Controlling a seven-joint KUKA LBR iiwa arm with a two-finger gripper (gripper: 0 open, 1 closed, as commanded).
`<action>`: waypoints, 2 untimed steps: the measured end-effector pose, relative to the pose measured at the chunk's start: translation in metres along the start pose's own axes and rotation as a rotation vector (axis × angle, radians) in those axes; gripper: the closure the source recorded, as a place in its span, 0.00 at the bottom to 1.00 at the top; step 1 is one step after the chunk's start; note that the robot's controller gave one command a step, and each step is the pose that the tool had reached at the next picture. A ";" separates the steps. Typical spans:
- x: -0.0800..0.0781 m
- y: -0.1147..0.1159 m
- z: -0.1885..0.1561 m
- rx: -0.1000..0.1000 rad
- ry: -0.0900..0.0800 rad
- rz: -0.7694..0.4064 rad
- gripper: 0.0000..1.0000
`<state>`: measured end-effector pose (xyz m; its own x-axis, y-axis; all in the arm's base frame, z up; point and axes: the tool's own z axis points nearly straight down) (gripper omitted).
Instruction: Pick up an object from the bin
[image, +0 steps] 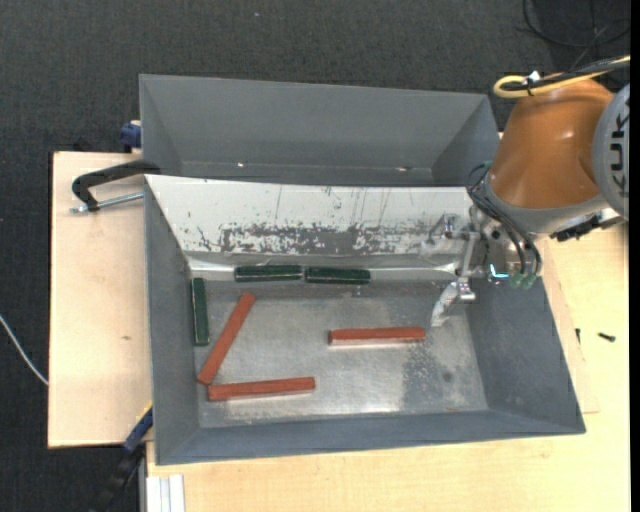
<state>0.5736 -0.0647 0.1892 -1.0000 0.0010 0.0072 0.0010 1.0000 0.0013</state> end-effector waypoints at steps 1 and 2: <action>-0.002 0.000 -0.005 0.001 -0.009 -0.001 0.00; 0.008 0.017 0.049 0.000 -0.015 0.054 0.00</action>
Offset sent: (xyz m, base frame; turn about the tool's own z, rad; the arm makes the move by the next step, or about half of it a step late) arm -0.0232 0.0345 -0.1103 0.1084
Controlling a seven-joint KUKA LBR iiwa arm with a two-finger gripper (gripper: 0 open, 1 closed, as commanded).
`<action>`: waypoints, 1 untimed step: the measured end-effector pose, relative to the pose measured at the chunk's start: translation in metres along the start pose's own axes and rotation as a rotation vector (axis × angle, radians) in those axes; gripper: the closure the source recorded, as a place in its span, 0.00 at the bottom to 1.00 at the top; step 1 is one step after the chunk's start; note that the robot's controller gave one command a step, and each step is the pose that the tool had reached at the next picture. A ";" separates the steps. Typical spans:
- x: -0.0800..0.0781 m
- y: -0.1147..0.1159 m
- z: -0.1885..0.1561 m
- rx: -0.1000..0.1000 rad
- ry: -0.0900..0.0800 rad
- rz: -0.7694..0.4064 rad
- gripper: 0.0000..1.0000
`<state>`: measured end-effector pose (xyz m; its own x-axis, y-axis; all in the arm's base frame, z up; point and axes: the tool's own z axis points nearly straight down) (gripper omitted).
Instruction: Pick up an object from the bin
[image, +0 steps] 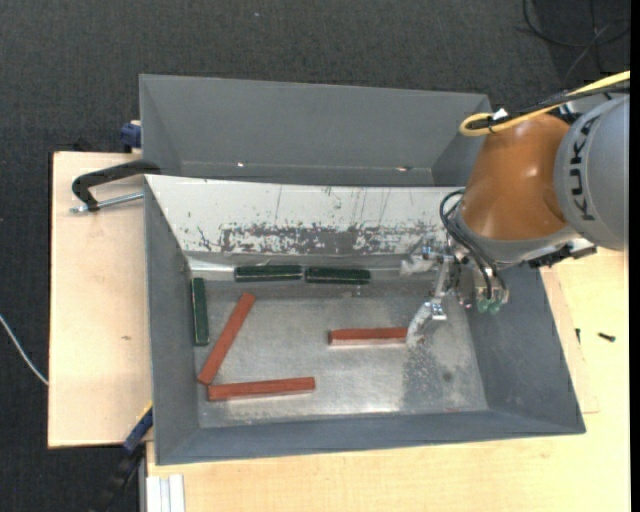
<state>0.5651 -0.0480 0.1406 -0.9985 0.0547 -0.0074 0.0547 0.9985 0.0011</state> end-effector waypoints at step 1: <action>0.000 0.003 0.064 0.000 0.015 -0.015 1.00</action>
Offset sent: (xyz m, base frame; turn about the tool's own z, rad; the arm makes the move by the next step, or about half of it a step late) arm 0.0000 0.0000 0.0000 0.0000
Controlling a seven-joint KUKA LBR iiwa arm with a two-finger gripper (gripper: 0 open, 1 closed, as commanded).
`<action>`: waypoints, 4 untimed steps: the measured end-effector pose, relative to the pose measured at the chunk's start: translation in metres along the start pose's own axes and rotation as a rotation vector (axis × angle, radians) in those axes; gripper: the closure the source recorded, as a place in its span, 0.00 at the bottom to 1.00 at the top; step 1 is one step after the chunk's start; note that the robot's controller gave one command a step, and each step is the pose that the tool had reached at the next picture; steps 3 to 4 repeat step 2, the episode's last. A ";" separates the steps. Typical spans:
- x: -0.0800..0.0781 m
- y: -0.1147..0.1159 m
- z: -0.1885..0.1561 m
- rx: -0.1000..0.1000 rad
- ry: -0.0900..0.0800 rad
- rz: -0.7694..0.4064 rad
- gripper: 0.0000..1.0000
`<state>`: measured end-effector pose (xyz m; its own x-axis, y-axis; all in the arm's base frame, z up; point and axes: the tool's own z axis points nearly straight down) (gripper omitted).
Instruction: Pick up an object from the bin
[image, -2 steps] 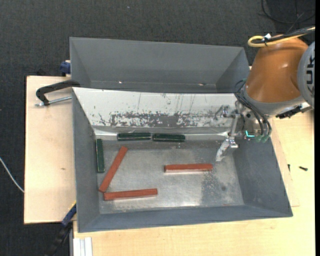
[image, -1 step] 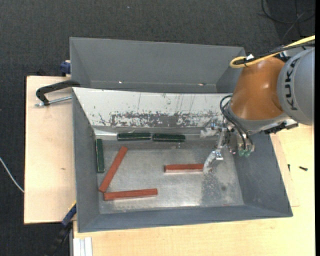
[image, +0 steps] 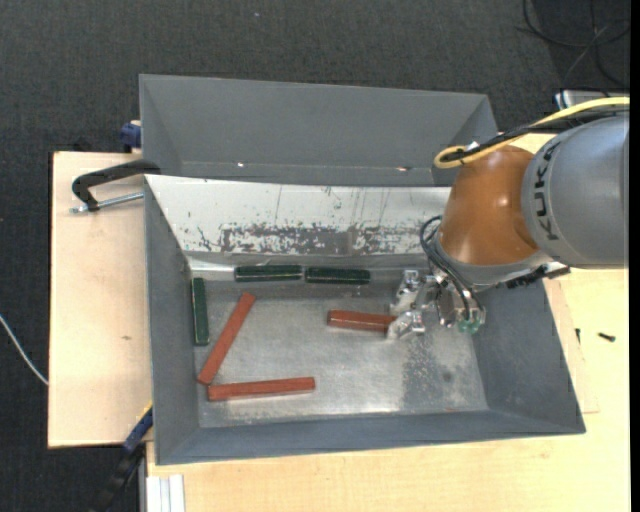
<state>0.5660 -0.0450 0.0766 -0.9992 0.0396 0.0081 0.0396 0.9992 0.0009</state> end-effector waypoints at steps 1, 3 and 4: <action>0.000 0.000 0.000 0.000 -0.001 0.000 1.00; 0.012 -0.021 -0.154 0.001 -0.017 0.022 1.00; 0.012 -0.021 -0.154 0.001 -0.017 0.022 1.00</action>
Offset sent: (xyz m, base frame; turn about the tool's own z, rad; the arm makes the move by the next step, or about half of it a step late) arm -0.0136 -0.0208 0.1515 0.0215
